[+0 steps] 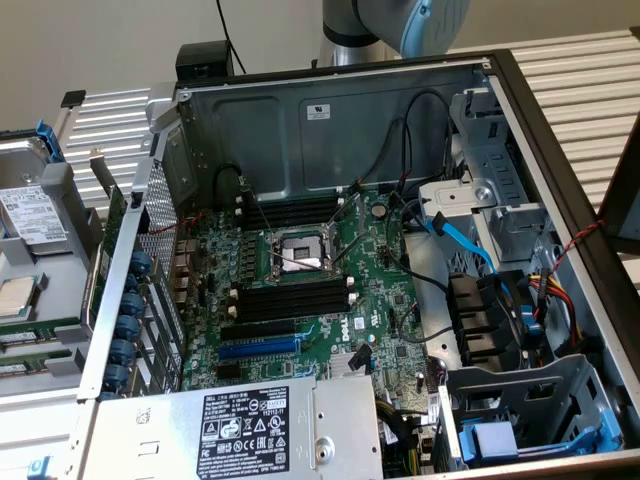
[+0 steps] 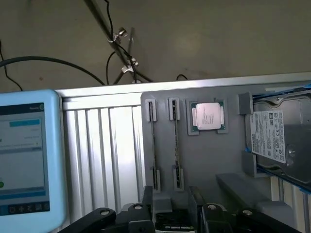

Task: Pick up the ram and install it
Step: 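Pick up the ram and move it above insertion slot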

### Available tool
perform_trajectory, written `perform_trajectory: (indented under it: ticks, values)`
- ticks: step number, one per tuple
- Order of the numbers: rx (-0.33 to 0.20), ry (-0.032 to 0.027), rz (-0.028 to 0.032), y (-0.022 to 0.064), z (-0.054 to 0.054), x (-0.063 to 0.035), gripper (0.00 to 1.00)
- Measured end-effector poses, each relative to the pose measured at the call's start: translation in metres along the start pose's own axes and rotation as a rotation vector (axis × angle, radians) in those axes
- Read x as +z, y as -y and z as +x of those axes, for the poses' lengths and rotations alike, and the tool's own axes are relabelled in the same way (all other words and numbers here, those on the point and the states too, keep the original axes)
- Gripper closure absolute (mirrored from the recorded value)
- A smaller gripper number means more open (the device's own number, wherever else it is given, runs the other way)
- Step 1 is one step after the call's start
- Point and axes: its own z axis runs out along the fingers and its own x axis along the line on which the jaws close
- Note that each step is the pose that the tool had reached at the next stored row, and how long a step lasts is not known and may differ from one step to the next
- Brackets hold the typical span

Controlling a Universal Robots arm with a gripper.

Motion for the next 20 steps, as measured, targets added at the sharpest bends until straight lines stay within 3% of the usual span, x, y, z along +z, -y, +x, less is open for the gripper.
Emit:
perform_trajectory:
  ticks: [6,20]
  values:
    - [-0.028,0.0000,-0.0066,0.0003,0.005,0.0095,0.58]
    - [-0.030,-0.0001,-0.0093,-0.0017,0.008,0.0349,0.58]
